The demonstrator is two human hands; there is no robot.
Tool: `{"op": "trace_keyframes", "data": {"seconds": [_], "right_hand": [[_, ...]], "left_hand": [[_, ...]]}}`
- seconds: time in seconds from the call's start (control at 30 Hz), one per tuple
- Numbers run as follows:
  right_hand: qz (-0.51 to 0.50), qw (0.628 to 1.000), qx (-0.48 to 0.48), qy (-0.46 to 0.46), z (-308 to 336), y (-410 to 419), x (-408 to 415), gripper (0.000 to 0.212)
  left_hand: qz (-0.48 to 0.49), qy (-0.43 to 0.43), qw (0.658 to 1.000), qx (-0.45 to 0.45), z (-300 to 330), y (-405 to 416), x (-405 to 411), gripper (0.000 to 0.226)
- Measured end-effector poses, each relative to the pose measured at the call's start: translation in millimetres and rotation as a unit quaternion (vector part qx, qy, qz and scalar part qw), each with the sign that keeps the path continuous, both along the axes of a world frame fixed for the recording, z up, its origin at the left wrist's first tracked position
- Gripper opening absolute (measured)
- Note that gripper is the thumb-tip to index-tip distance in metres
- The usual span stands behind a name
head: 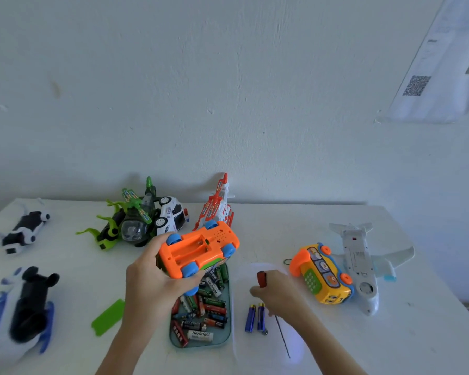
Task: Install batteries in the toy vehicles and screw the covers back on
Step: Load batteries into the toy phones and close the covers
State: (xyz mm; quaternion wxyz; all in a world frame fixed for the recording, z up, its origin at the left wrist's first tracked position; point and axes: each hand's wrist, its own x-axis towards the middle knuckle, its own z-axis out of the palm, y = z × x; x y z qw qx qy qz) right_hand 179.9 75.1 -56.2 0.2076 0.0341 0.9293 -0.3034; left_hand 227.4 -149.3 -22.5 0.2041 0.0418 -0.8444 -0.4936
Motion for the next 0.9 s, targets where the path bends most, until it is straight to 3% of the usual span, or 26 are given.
{"op": "trace_keyframes", "data": {"seconds": [0.13,0.17,0.27,0.5,0.77,0.9], "right_hand": [[-0.047,0.982,-0.166,0.071,37.4,3.7,-23.9,0.027],[-0.048,0.980,-0.162,0.101,44.1,2.0,-34.2,0.029],[0.008,0.986,-0.078,0.144,37.3,-10.7,-65.6,0.025],[0.134,0.978,0.134,0.087,-24.1,-16.1,-102.6,0.019],[0.110,0.981,0.140,0.072,-33.4,-17.4,-105.2,0.020],[0.103,0.983,0.119,0.093,-28.5,-16.8,-101.9,0.030]], "left_hand": [[0.019,0.024,0.999,0.038,6.4,-12.8,0.8,0.073],[0.028,0.025,0.998,0.044,8.2,-15.5,0.9,0.071],[0.043,0.031,0.998,0.040,8.4,-20.0,4.5,0.072],[0.062,0.025,0.997,0.044,0.7,-25.1,16.7,0.070],[0.077,0.019,0.996,0.048,-3.1,-35.1,24.3,0.067],[0.072,0.023,0.996,0.045,-3.7,-40.1,24.1,0.070]]}}
